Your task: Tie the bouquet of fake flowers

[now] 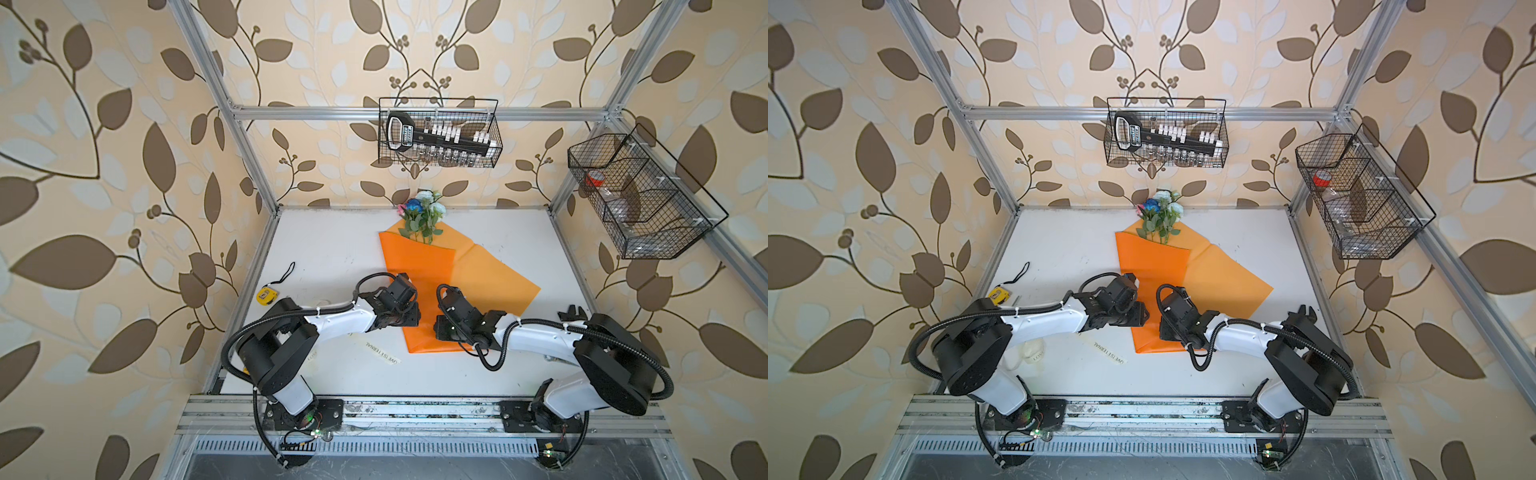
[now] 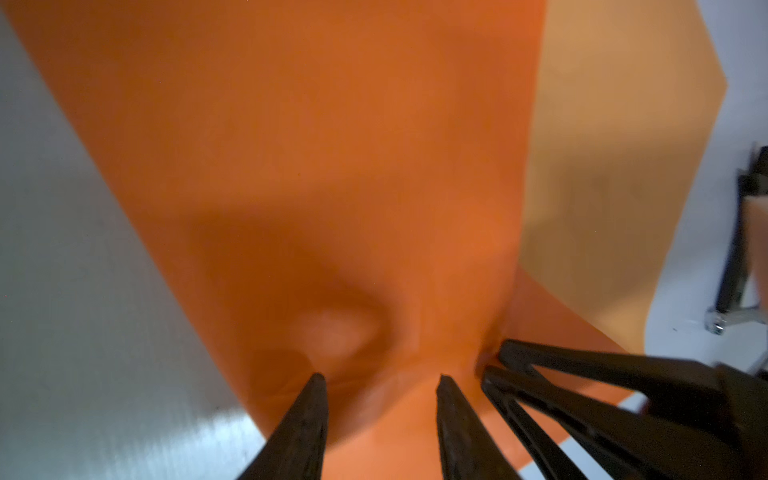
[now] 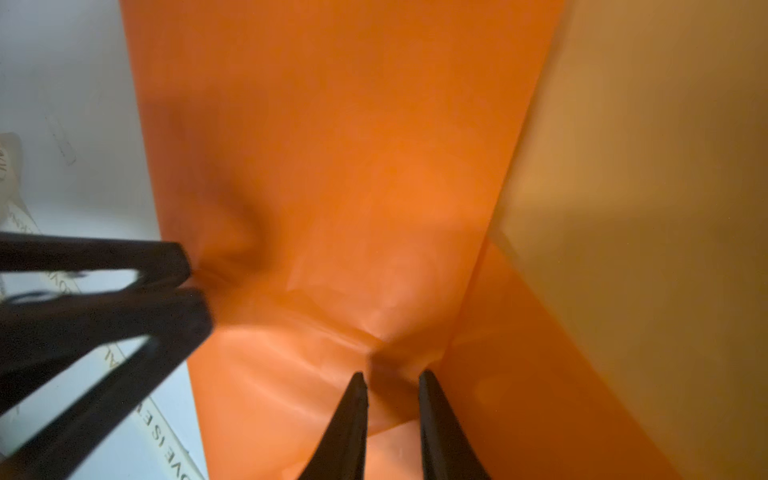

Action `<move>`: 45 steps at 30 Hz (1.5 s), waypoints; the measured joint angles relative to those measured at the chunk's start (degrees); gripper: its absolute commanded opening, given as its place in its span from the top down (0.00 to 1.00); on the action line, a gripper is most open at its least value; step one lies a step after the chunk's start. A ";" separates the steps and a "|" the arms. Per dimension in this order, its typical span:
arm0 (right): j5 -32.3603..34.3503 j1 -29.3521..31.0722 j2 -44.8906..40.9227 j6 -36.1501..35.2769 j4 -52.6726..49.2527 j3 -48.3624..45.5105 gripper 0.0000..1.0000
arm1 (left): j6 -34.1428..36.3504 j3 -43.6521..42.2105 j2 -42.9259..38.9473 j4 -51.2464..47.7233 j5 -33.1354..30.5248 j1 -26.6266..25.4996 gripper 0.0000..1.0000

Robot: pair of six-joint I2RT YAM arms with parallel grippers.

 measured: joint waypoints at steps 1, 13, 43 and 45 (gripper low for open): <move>0.09 0.00 0.00 -0.02 -0.07 0.00 0.75 | 0.09 -0.35 -1.49 -0.31 0.37 0.00 0.59; 0.42 0.00 -3.34 -0.46 -1.55 0.02 0.75 | -0.70 -8.92 -7.19 -2.23 9.29 -0.02 0.84; -2.03 0.15 -36.96 14.49 -13.62 -16.59 0.55 | 1.86 -4.87 2.43 -1.88 16.79 -0.04 0.72; -2.29 0.15 -38.07 16.20 -14.23 -18.27 0.54 | 2.27 -3.69 3.10 -2.05 16.81 -0.04 0.72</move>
